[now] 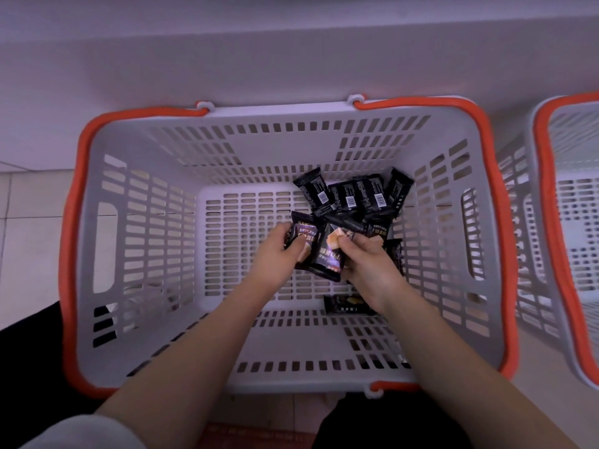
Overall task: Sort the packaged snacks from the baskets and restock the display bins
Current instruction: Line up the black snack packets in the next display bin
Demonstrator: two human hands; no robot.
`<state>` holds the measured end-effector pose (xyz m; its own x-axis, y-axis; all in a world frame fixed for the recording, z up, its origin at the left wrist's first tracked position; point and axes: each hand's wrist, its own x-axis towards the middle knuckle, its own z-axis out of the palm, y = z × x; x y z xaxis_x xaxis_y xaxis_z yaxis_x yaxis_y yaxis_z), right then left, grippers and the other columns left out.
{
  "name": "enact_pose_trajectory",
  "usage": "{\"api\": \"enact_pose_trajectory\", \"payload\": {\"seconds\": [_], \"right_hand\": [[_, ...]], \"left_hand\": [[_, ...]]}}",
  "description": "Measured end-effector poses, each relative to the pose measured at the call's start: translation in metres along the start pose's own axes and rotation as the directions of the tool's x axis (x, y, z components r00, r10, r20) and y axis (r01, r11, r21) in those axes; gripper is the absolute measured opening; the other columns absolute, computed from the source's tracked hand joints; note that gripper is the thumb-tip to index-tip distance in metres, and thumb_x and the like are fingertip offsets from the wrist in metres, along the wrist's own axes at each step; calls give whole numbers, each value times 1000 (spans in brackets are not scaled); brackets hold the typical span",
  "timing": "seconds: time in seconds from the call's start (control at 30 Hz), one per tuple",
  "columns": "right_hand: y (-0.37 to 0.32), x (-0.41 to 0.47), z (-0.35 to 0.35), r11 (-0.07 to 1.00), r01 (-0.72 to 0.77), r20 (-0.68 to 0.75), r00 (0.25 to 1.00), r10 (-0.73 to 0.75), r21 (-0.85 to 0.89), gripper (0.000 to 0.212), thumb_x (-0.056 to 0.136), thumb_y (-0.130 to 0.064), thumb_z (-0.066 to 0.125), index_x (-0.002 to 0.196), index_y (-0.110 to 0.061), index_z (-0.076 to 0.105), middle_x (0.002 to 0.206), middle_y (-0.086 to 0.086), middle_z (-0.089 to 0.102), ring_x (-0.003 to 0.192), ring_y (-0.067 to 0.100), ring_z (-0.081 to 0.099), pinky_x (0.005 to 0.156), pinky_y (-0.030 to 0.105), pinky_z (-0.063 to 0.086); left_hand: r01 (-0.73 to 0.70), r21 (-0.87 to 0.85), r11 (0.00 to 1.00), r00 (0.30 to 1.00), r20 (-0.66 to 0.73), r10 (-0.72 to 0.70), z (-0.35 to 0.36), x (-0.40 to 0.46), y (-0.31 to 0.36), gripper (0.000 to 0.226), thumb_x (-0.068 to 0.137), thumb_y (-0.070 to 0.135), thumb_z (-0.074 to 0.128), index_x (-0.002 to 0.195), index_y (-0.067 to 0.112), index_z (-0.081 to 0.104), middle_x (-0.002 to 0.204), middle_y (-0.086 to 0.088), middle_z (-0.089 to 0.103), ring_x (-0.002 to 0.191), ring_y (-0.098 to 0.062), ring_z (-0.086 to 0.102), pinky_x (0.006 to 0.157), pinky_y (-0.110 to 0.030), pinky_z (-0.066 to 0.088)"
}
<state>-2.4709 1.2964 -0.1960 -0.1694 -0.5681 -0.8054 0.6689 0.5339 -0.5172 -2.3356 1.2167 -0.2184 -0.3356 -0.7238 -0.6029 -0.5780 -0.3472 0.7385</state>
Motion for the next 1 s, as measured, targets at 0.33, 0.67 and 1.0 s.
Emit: {"api": "enact_pose_trajectory", "payload": {"seconds": [0.33, 0.67, 1.0], "right_hand": [[3, 12, -10, 915, -49, -219, 965, 148, 401, 31, 88, -4, 60, 117, -9, 50, 100, 8, 64, 84, 16, 63, 65, 26, 52], [17, 16, -26, 324, -28, 20, 989, 145, -946, 42, 90, -29, 60, 126, -8, 52, 123, 9, 57, 111, 26, 55, 99, 40, 44], [29, 11, -27, -293, 169, 33, 908, 418, -941, 34, 92, -2, 39, 124, -3, 50, 130, 17, 47, 109, 30, 51, 91, 37, 45]], "left_hand": [[314, -544, 778, 948, 227, -223, 17, 0, -3, 13, 93, 8, 46, 99, 17, 54, 88, -2, 71, 78, -16, 69, 71, -31, 55], [188, -233, 954, 979, -30, -201, 8, 5, -15, 28, 86, 27, 64, 112, 22, 54, 101, 4, 64, 93, -13, 63, 82, -29, 50], [87, 120, 989, 996, -3, -88, -42, -11, -18, 40, 89, 28, 60, 127, 17, 50, 111, -2, 63, 93, -16, 63, 78, -29, 50]]}}
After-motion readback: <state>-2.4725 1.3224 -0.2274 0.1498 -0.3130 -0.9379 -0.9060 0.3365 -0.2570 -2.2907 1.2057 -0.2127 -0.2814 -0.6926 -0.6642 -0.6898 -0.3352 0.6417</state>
